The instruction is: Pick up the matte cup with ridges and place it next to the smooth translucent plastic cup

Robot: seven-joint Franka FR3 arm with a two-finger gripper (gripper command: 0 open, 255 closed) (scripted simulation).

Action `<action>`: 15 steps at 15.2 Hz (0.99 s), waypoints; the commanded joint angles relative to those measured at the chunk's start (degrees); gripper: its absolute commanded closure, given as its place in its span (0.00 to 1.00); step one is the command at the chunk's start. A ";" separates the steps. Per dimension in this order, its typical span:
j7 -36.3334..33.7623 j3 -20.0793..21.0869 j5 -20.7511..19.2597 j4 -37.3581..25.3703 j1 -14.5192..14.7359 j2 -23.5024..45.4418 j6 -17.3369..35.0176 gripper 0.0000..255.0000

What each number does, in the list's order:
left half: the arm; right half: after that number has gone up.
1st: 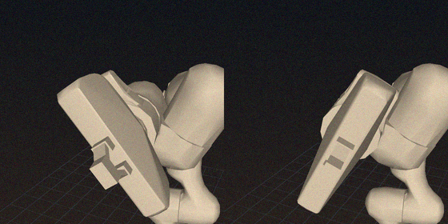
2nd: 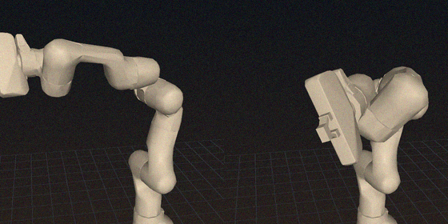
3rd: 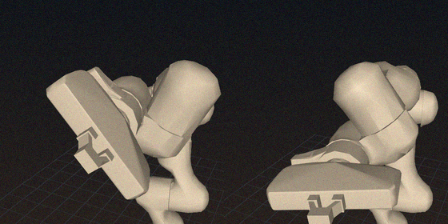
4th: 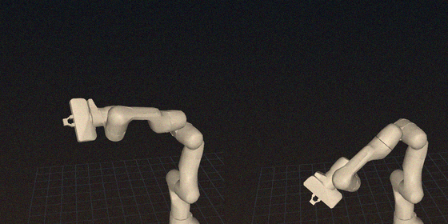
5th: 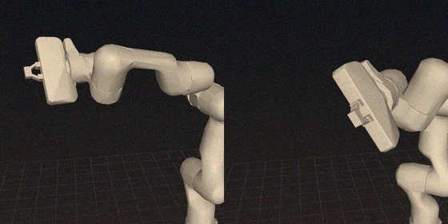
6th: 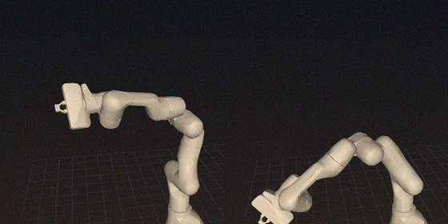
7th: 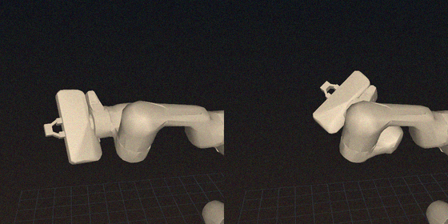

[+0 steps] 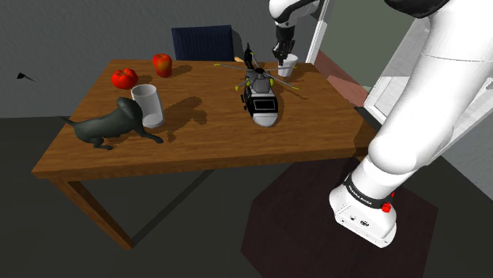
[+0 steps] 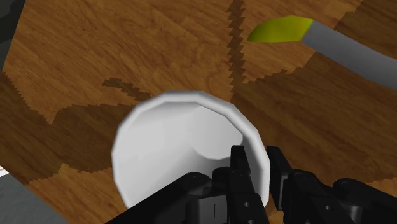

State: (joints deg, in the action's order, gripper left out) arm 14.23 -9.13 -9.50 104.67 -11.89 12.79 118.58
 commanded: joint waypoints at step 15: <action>1.83 0.02 0.39 -9.35 0.13 -2.40 -11.60 1.00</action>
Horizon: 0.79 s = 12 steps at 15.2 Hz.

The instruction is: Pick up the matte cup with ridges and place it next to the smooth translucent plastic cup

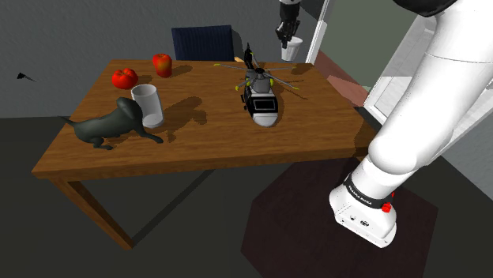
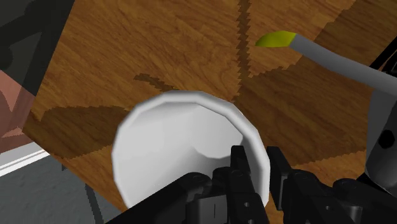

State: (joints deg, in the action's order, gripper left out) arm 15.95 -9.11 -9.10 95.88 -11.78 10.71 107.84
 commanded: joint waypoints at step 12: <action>1.57 -0.01 0.34 -10.08 0.04 -0.07 -10.04 1.00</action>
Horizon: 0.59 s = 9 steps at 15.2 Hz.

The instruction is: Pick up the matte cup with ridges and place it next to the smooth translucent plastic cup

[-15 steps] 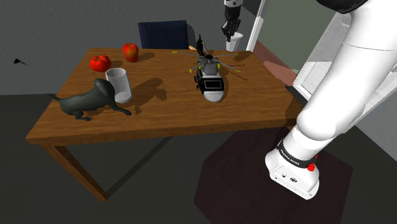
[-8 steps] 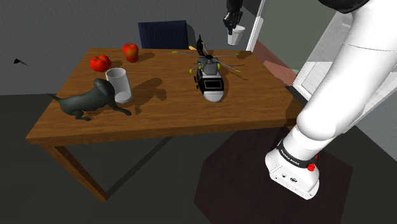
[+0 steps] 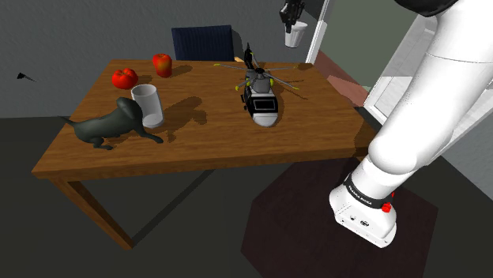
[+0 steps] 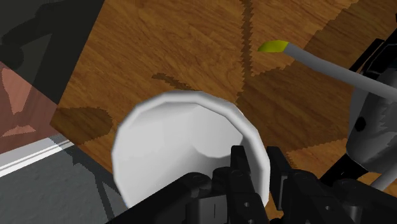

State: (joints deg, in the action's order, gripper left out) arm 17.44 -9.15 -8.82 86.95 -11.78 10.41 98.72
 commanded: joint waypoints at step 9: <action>-8.98 3.77 -1.10 2.86 5.48 -3.85 -2.57 1.00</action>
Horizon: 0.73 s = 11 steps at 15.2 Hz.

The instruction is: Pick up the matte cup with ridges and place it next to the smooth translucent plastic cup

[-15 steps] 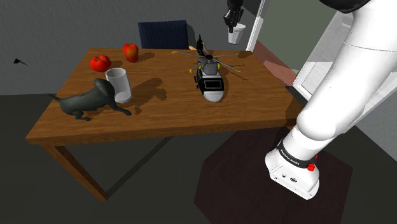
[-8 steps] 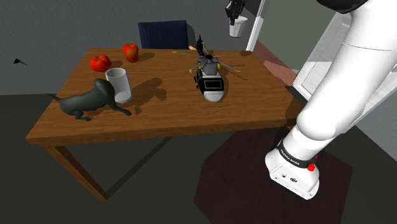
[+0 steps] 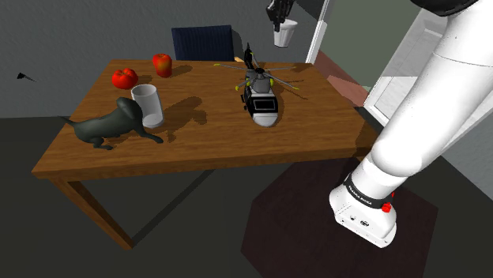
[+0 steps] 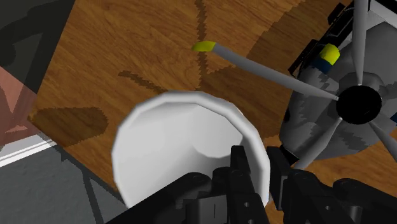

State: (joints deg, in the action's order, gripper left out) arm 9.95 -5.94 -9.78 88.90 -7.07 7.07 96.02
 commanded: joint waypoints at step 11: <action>-15.75 7.08 -0.47 1.32 8.83 -1.32 -2.83 1.00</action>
State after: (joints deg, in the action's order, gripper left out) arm -4.19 0.48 -10.22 89.38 0.95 6.14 93.00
